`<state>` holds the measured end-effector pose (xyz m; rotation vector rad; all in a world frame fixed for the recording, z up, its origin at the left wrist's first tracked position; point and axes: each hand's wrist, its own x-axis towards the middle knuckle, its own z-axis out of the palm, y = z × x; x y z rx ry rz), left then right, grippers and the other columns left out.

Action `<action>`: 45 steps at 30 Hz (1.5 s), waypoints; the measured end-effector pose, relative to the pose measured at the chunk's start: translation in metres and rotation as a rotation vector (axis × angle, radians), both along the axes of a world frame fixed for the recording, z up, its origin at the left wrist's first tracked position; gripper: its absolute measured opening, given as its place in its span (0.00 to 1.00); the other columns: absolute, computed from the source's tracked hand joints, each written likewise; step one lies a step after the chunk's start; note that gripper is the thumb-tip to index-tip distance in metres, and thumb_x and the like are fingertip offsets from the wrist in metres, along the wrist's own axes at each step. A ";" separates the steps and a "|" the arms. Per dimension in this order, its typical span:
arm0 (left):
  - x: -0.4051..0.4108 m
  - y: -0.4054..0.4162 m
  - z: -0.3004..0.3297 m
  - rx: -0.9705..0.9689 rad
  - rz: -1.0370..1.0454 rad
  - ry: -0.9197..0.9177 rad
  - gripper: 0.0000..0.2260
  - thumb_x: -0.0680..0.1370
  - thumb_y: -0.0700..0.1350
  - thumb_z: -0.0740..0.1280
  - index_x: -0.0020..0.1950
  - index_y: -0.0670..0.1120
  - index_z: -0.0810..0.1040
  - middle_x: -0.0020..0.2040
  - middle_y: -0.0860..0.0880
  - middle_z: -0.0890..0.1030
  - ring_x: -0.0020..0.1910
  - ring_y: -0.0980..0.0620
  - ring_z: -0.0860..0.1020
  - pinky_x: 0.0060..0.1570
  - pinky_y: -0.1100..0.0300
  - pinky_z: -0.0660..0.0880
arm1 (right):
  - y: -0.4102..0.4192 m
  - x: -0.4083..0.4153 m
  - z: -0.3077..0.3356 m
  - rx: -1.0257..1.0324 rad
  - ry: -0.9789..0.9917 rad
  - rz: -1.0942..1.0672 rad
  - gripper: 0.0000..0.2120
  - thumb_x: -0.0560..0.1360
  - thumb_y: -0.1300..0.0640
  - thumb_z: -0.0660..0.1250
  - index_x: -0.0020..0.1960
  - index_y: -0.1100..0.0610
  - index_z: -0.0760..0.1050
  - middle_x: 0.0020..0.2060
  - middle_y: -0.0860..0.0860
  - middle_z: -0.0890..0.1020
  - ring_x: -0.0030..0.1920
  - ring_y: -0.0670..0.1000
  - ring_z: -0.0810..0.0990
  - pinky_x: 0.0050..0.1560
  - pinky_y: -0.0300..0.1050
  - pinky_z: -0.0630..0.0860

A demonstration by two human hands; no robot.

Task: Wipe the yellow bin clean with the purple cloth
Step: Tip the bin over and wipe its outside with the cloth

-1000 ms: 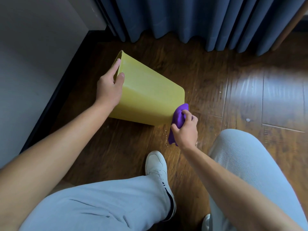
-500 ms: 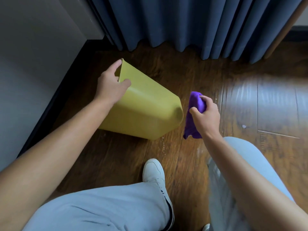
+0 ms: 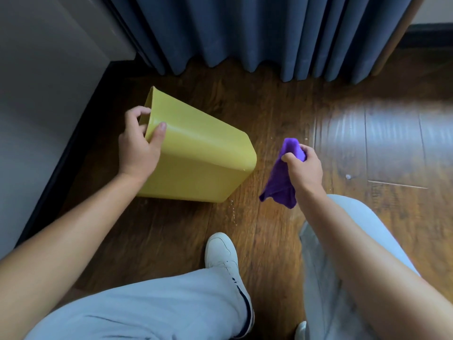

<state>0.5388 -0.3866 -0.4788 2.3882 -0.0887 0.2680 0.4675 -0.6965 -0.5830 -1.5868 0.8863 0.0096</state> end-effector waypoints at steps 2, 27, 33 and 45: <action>0.001 -0.002 0.003 -0.023 0.045 0.011 0.17 0.83 0.47 0.67 0.70 0.44 0.70 0.53 0.50 0.82 0.46 0.65 0.82 0.46 0.66 0.80 | -0.005 0.002 0.002 0.018 -0.005 -0.041 0.20 0.75 0.55 0.68 0.66 0.47 0.74 0.56 0.48 0.80 0.55 0.53 0.80 0.51 0.46 0.76; 0.004 -0.011 0.000 -0.044 -0.115 0.188 0.21 0.87 0.53 0.56 0.81 0.54 0.64 0.79 0.53 0.67 0.75 0.61 0.65 0.68 0.77 0.63 | 0.062 0.010 0.043 -0.473 -0.424 0.505 0.32 0.76 0.56 0.69 0.78 0.40 0.67 0.74 0.50 0.72 0.64 0.56 0.77 0.60 0.53 0.79; 0.007 -0.015 -0.006 -0.084 -0.121 0.138 0.21 0.88 0.50 0.55 0.80 0.46 0.65 0.78 0.48 0.68 0.76 0.57 0.66 0.67 0.78 0.63 | 0.147 0.035 0.075 -0.769 -0.589 0.599 0.29 0.74 0.57 0.69 0.75 0.46 0.75 0.76 0.55 0.72 0.57 0.61 0.75 0.51 0.54 0.78; 0.010 -0.002 -0.008 -0.094 -0.042 0.054 0.21 0.85 0.53 0.63 0.77 0.47 0.72 0.69 0.57 0.73 0.62 0.78 0.72 0.63 0.75 0.69 | 0.146 0.031 0.032 -0.840 -0.469 0.649 0.31 0.74 0.59 0.68 0.77 0.50 0.72 0.75 0.56 0.72 0.56 0.63 0.75 0.47 0.57 0.78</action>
